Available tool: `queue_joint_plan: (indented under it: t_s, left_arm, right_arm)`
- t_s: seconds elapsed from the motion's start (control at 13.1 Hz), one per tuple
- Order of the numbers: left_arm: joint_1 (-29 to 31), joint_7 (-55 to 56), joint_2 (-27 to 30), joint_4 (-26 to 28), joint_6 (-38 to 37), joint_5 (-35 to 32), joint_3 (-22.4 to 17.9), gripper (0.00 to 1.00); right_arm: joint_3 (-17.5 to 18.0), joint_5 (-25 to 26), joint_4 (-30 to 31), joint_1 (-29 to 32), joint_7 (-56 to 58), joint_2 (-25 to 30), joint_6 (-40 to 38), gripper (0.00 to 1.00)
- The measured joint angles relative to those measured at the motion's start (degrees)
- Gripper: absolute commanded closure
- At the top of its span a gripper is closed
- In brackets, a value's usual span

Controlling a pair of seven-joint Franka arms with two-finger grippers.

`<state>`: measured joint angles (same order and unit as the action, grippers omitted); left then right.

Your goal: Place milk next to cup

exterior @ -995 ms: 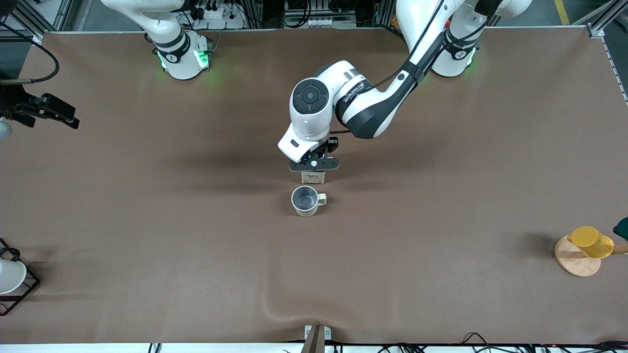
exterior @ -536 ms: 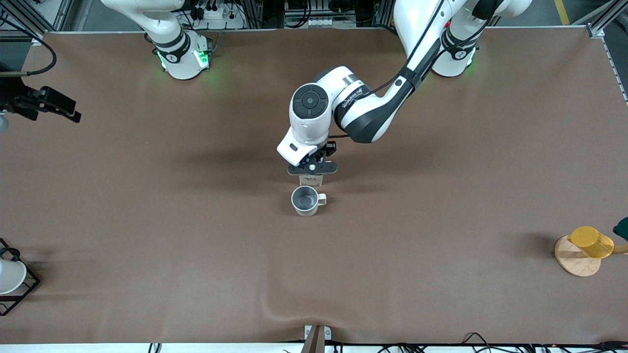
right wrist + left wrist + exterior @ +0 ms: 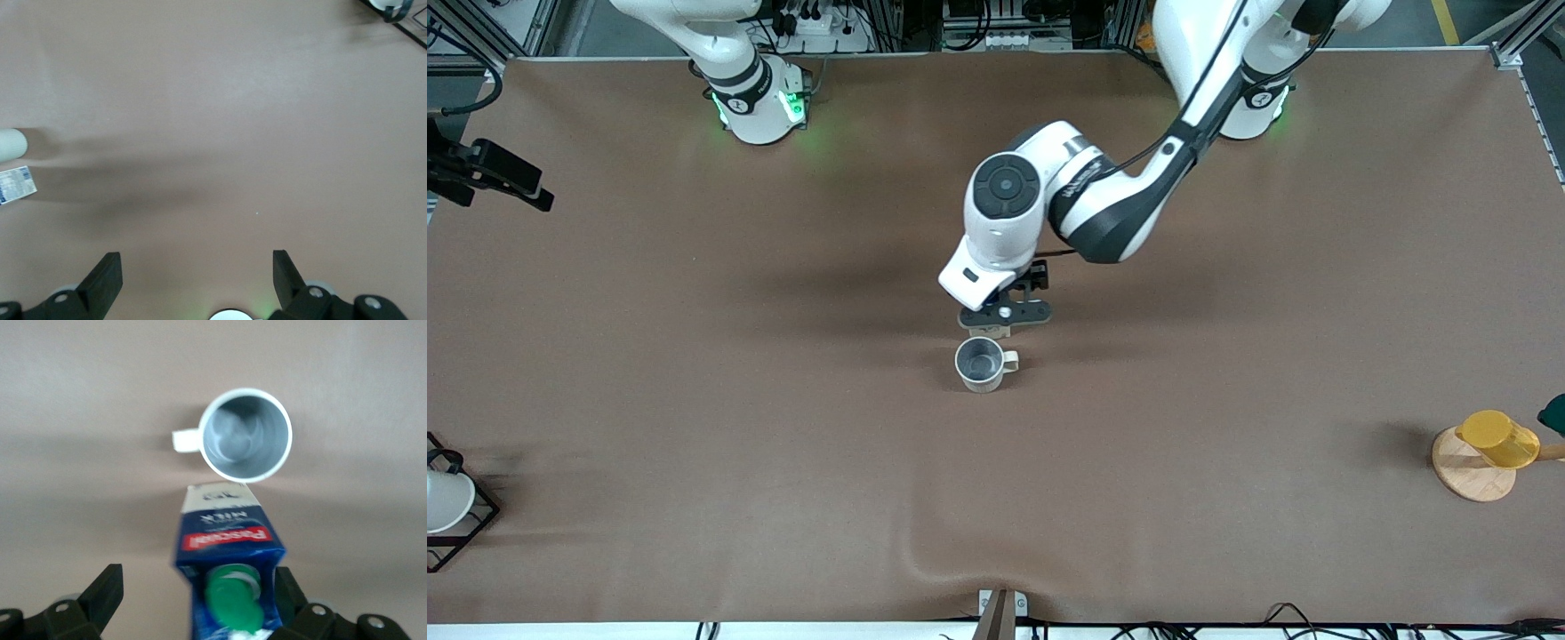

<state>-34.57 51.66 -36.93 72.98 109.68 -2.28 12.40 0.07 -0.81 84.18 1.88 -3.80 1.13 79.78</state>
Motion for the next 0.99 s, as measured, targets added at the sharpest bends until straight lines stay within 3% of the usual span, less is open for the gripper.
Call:
queue_joint_plan:
  t_s: [0.38,0.61,0.99]
  left_arm:
    - [10.0,-3.5,10.9,-0.9,-9.3,-0.1,-0.2,0.0]
    - [18.0,-15.9,15.1,-0.8,-14.6,-0.4,-0.4,0.0]
    - [32.1,-34.0,19.0,-0.5,-17.0,-1.1,-0.4,0.0]
  right_arm:
    - [0.1,0.8,0.1,0.1,0.0,-1.1,-0.1,0.0]
    - [0.3,0.9,0.1,0.0,0.0,-1.7,-0.1,0.0]
    - [0.4,0.9,0.1,0.0,0.0,-1.8,0.0,0.0]
